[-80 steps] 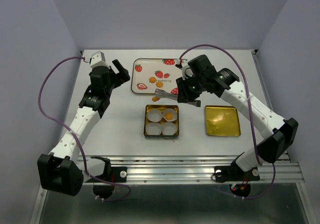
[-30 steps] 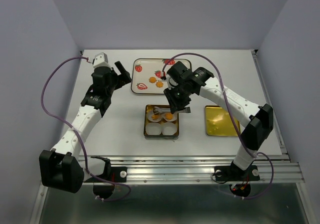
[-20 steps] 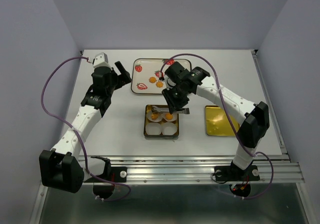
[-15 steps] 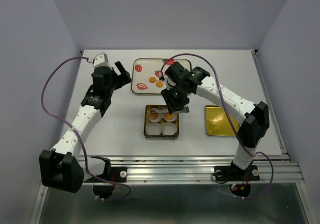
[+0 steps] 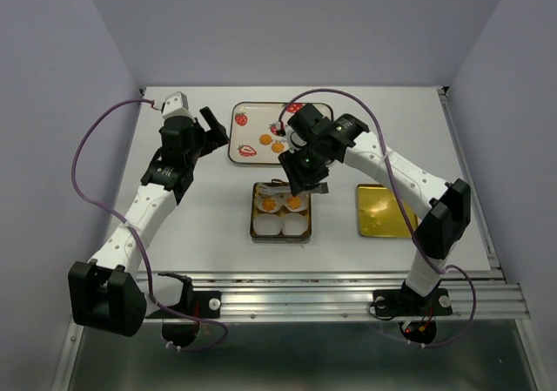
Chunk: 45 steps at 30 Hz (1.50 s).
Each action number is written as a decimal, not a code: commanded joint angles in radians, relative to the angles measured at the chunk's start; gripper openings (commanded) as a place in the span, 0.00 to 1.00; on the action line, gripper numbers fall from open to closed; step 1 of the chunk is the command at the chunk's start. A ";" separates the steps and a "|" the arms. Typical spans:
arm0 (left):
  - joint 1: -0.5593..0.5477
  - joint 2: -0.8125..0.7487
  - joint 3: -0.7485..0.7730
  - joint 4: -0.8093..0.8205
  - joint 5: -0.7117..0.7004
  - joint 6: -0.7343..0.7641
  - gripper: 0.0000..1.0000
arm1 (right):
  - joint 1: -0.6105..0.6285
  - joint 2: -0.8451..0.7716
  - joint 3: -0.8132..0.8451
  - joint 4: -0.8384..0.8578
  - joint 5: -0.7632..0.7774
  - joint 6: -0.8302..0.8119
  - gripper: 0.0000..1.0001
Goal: Pack the cookies
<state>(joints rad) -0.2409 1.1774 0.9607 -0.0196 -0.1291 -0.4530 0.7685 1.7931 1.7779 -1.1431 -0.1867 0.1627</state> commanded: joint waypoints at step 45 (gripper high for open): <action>-0.003 -0.010 0.021 0.024 -0.053 0.013 0.99 | -0.106 0.330 0.288 0.210 0.362 -0.126 0.55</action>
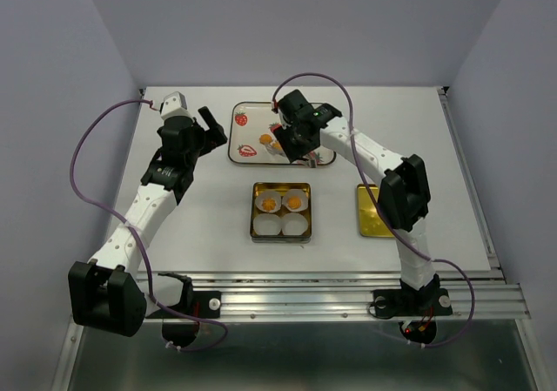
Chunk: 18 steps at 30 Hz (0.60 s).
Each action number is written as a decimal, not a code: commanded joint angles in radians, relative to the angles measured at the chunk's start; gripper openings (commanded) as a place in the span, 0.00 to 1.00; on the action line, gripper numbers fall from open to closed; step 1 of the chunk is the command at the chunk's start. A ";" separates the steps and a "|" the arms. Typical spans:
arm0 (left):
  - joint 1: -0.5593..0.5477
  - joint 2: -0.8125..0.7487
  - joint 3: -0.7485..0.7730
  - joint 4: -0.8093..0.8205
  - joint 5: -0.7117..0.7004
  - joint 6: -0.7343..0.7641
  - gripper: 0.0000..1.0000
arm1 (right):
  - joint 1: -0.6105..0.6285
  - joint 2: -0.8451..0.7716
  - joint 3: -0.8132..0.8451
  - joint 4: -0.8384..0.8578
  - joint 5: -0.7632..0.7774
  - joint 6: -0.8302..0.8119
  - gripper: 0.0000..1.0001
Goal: Pack the cookies
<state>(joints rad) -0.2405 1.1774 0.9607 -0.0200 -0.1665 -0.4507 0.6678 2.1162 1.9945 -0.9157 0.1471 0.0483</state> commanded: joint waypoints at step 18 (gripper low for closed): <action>-0.003 -0.007 0.021 0.025 -0.019 0.009 0.99 | -0.005 -0.012 0.081 -0.028 0.049 -0.007 0.38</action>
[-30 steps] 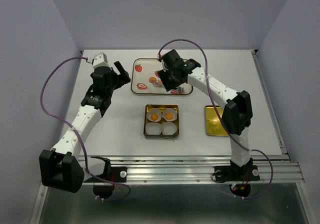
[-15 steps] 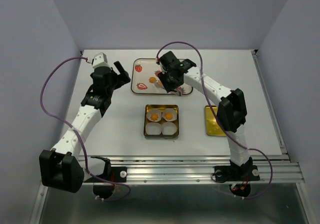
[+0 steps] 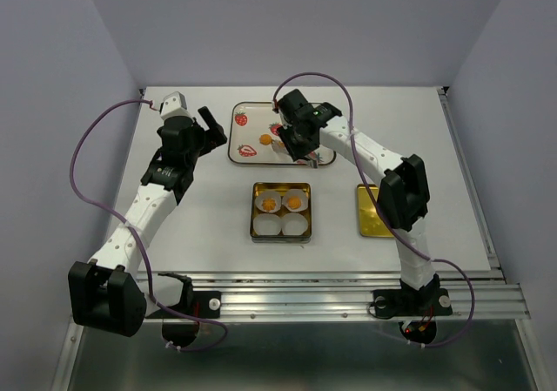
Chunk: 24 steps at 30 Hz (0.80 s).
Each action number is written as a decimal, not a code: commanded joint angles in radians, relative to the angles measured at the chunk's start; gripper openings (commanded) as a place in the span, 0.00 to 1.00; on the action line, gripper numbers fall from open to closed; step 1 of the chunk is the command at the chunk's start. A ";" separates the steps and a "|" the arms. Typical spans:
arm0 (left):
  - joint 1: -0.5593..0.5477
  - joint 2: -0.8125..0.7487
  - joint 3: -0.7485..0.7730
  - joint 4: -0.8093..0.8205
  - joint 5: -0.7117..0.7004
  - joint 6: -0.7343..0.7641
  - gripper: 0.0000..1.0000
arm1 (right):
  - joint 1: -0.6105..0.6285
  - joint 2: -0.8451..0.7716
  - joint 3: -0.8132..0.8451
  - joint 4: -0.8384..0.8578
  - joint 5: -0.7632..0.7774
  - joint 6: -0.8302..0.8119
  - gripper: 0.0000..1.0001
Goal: Pack the cookies
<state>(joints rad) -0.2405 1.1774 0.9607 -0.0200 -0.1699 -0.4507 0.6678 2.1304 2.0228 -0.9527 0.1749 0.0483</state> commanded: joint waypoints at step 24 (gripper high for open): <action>-0.005 0.021 0.013 0.058 0.050 0.003 0.99 | 0.026 -0.517 -0.369 0.134 -0.121 0.039 0.31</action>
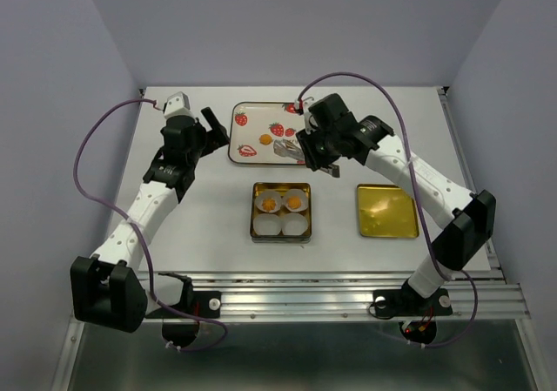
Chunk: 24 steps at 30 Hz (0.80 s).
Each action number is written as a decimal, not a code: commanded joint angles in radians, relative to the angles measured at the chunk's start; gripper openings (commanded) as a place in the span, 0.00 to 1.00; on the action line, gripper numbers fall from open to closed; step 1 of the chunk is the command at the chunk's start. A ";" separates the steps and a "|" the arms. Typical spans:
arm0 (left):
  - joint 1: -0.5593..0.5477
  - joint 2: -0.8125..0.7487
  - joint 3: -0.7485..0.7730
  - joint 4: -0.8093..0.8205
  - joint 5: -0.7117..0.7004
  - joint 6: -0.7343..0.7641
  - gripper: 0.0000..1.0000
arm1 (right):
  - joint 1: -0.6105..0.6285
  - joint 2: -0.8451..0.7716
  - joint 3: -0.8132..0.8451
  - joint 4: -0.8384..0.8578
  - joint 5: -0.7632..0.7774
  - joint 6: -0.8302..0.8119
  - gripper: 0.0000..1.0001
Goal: Pack the cookies
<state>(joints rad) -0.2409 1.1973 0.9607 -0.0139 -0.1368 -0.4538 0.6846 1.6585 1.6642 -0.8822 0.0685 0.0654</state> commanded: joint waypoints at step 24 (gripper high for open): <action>-0.024 -0.015 -0.011 0.058 0.063 -0.013 0.99 | 0.139 -0.364 -0.360 0.040 -0.285 -0.052 0.27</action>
<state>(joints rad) -0.2558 1.2091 0.9592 0.0109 -0.0795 -0.4625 0.7952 1.3117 1.3270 -0.8700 -0.1410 0.0483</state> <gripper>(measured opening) 0.987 0.402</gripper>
